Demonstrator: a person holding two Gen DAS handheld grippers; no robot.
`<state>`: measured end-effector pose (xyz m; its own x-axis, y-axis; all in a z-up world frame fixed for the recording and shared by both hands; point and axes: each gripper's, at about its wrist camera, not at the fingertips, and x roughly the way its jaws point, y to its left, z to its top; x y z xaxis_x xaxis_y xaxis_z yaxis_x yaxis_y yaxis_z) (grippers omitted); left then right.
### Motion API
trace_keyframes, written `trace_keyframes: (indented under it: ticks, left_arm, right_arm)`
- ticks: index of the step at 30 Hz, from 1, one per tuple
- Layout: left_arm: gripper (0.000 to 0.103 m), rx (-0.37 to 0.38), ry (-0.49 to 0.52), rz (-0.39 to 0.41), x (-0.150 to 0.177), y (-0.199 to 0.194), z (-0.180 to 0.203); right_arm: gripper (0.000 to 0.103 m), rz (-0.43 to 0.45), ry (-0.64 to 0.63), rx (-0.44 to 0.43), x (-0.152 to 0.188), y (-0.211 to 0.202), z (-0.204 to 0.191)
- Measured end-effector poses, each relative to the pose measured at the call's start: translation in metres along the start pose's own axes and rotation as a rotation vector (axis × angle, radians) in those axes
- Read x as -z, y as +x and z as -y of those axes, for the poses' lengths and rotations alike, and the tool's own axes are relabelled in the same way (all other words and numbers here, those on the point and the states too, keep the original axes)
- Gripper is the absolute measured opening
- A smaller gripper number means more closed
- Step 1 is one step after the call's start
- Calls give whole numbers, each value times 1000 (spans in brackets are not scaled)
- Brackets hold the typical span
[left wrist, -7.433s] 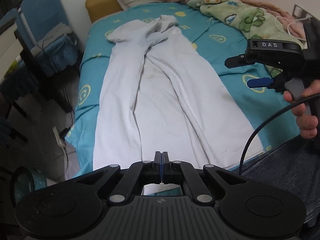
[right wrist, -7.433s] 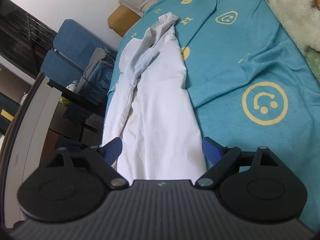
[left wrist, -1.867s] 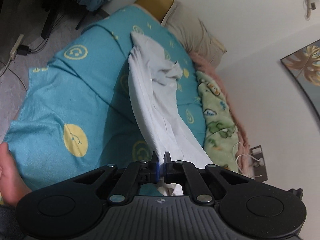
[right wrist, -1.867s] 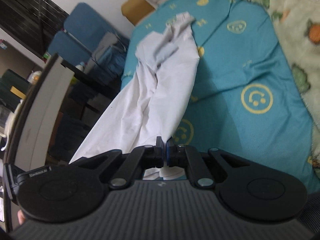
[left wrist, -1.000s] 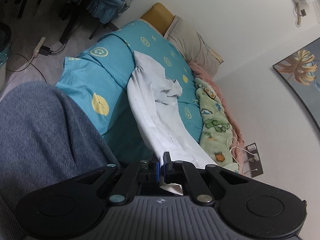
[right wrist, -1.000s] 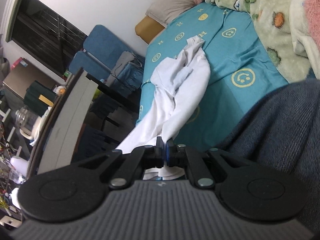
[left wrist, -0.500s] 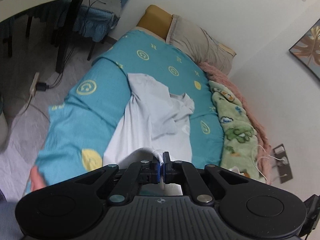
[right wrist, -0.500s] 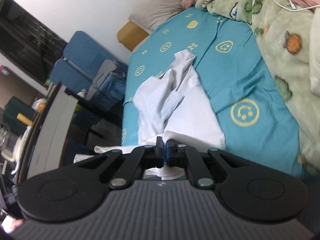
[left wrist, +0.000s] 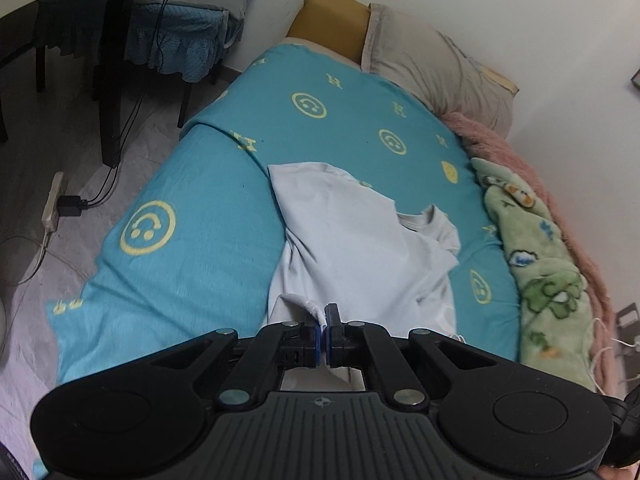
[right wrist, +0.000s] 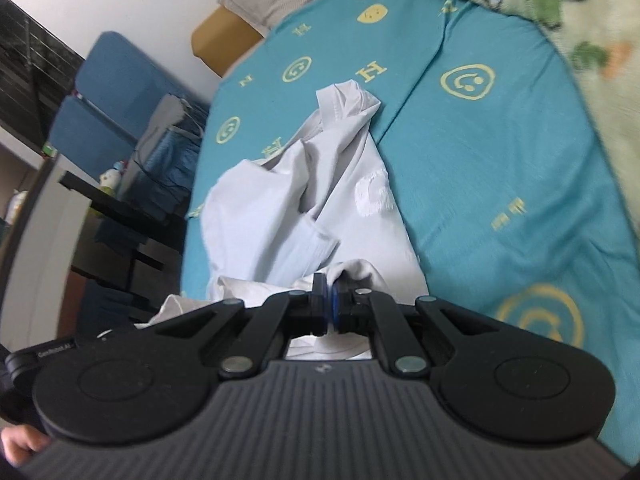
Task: Fold clothes
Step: 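Lift the hem end and fold it onto the collar end with both tools, then open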
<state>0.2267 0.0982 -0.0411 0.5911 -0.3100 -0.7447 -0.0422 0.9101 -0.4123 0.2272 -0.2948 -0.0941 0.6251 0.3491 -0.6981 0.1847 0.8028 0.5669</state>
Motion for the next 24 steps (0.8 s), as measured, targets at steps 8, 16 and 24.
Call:
trace_keyframes:
  ticks: [8, 16, 24]
  left_arm:
    - [2, -46, 91, 13, -7, 91, -5]
    - [34, -160, 207, 70, 15, 94, 13]
    - [62, -161, 301, 165, 49, 31, 36]
  right_arm:
    - [6, -26, -139, 93, -15, 82, 13]
    - [9, 37, -263, 114, 2, 81, 6]
    - [78, 68, -299, 113, 20, 36, -14]
